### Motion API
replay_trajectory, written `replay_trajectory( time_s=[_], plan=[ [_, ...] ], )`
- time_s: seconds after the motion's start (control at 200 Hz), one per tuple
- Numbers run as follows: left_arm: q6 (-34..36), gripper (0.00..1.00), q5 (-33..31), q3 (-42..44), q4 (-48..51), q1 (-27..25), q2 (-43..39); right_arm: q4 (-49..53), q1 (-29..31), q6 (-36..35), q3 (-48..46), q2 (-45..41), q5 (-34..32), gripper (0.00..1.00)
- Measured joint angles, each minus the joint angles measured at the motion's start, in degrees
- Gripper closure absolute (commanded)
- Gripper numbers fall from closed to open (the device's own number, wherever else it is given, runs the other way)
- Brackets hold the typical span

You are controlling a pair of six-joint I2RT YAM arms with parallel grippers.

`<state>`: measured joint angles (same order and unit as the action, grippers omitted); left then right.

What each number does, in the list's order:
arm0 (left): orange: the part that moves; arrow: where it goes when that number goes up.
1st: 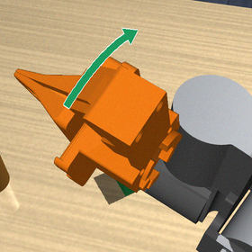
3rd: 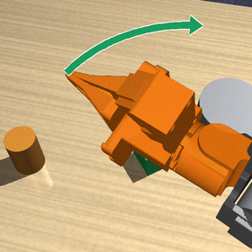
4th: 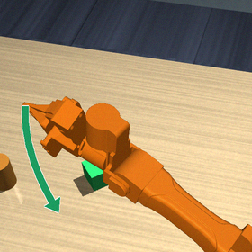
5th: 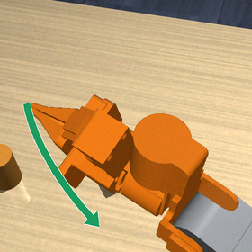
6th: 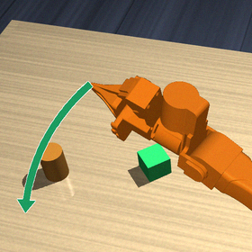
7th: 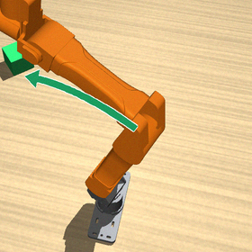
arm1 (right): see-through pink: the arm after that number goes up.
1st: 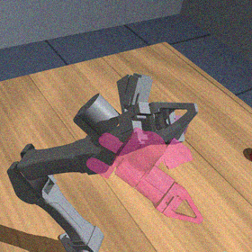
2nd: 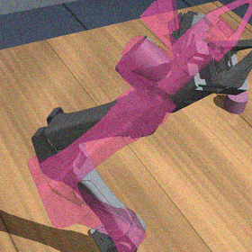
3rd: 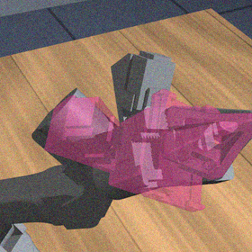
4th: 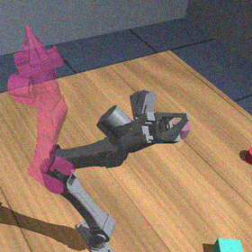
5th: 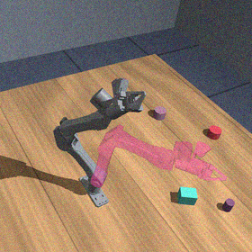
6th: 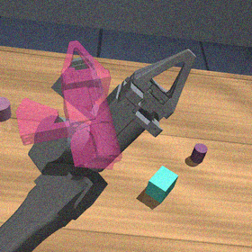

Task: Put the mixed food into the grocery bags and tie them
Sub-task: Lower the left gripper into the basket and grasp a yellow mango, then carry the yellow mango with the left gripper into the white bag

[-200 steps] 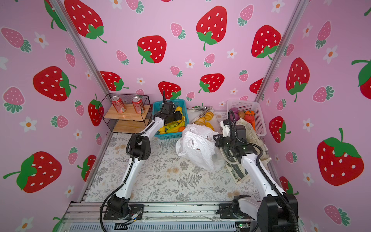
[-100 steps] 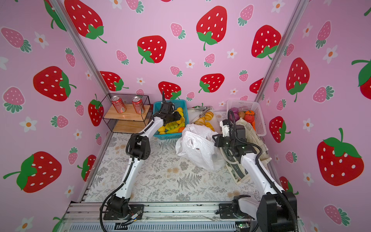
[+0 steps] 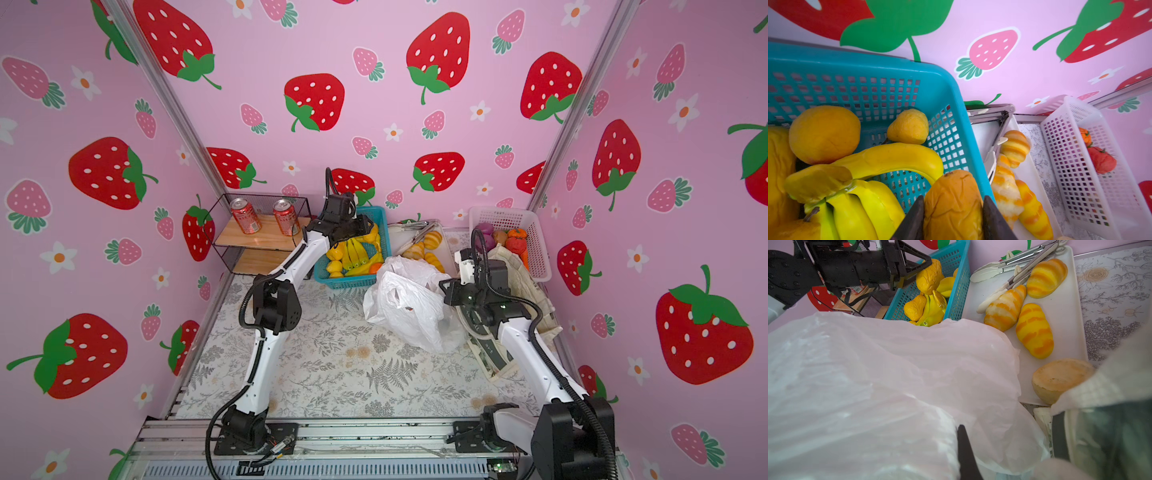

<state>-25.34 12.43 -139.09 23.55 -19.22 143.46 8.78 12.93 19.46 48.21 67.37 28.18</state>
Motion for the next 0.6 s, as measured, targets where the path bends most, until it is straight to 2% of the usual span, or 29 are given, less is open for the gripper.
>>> replay_trajectory(
  time_s=[0.14,0.29,0.395,0.52,0.6],
  plan=[
    [0.09,0.74,0.07,6.47,-0.22,-0.02,-3.61,0.00,0.00,0.02,-0.07,-0.02,0.02,0.99],
    [0.48,0.74,-0.87,20.57,-1.75,0.00,-12.24,-0.02,0.00,0.20,-0.07,-0.15,0.04,0.99],
    [0.07,0.74,-1.42,35.47,-4.48,0.00,-23.34,-0.22,0.00,0.24,-0.07,-0.17,0.13,0.99],
    [-1.60,0.74,-1.44,55.34,-10.21,-0.55,-40.96,-0.22,0.00,0.24,-0.07,-0.20,0.24,0.99],
    [-2.47,0.74,-1.66,64.87,-12.24,-2.10,-50.88,-0.26,0.00,0.24,-0.07,-0.24,0.31,0.99]
  ],
)
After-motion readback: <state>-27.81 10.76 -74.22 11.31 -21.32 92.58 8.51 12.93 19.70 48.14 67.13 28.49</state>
